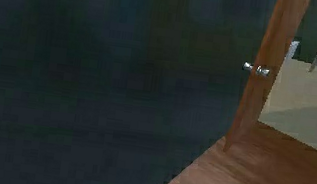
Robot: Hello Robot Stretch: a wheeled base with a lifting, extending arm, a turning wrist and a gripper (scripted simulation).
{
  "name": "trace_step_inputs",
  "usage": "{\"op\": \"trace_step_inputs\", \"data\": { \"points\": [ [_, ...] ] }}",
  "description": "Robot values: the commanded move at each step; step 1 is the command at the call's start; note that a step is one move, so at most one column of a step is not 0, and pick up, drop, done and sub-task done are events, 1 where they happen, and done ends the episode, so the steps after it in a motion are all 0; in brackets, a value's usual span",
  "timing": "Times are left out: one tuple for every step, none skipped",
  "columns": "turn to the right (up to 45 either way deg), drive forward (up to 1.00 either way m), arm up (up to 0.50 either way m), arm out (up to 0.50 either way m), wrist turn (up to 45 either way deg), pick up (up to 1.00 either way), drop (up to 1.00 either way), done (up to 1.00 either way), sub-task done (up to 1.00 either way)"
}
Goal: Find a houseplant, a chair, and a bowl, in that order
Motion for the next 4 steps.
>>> {"op": "trace_step_inputs", "data": {
  "points": [
    [12.0, 0.00, 0.00, 0.00, 0.0, 0.00, 0.00, 0.00, 0.00],
    [0.0, 0.15, 0.00, 0.00, 0.0, 0.00, 0.00, 0.00, 0.00],
    [36.0, 0.00, 0.00, 0.00, 0.0, 0.00, 0.00, 0.00, 0.00],
    [0.0, 1.00, 0.00, 0.00, 0.0, 0.00, 0.00, 0.00, 0.00]
  ]
}}
